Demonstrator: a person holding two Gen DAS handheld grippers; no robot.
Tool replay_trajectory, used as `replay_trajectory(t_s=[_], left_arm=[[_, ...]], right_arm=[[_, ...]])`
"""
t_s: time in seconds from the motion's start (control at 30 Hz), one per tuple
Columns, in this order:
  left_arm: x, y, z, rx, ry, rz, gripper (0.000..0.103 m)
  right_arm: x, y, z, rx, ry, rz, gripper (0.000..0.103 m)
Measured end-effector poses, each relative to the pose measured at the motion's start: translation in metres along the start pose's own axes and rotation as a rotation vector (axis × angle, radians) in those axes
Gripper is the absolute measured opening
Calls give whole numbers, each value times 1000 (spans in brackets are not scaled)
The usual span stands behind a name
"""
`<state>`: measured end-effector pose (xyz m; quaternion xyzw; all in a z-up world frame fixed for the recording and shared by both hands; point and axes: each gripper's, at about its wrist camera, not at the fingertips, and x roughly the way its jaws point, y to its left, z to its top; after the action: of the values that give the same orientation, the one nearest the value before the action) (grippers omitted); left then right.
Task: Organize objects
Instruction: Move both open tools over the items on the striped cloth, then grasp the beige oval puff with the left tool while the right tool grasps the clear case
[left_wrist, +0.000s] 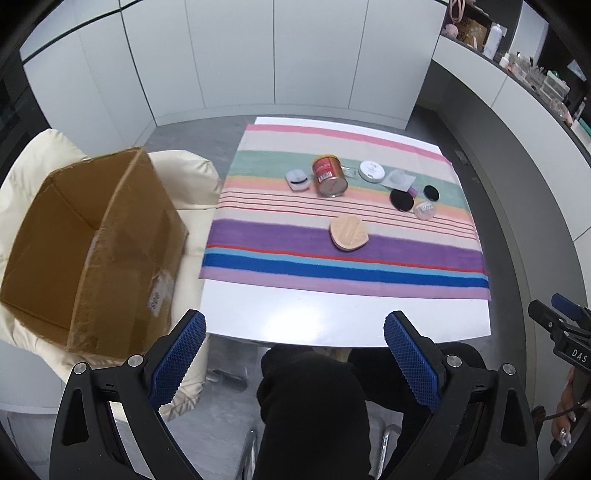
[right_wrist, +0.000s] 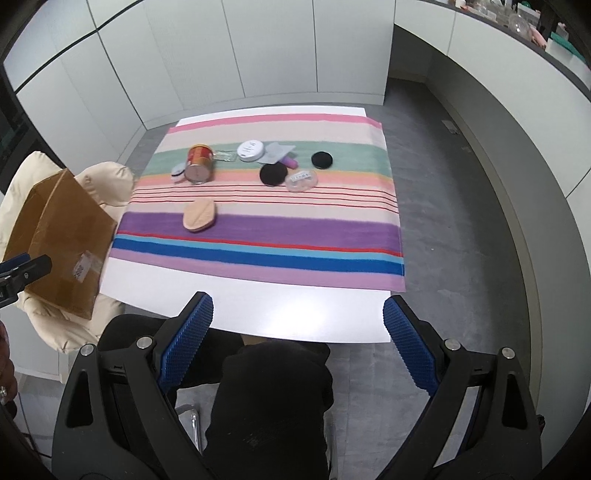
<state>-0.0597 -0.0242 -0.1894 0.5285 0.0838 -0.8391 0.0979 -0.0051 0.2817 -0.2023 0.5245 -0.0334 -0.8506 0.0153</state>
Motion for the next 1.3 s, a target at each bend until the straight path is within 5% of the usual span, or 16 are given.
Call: replay_trajectory(t_s=[0.6, 0.9, 1.3], left_arm=[[68, -33, 32, 50, 74, -10, 98], [131, -52, 60, 65, 119, -50, 98], [224, -83, 84, 123, 188, -75, 98]], right_arm=[[76, -5, 35, -47, 26, 14, 95], [157, -3, 77, -99, 20, 81, 95], [263, -2, 126, -219, 36, 64, 95]])
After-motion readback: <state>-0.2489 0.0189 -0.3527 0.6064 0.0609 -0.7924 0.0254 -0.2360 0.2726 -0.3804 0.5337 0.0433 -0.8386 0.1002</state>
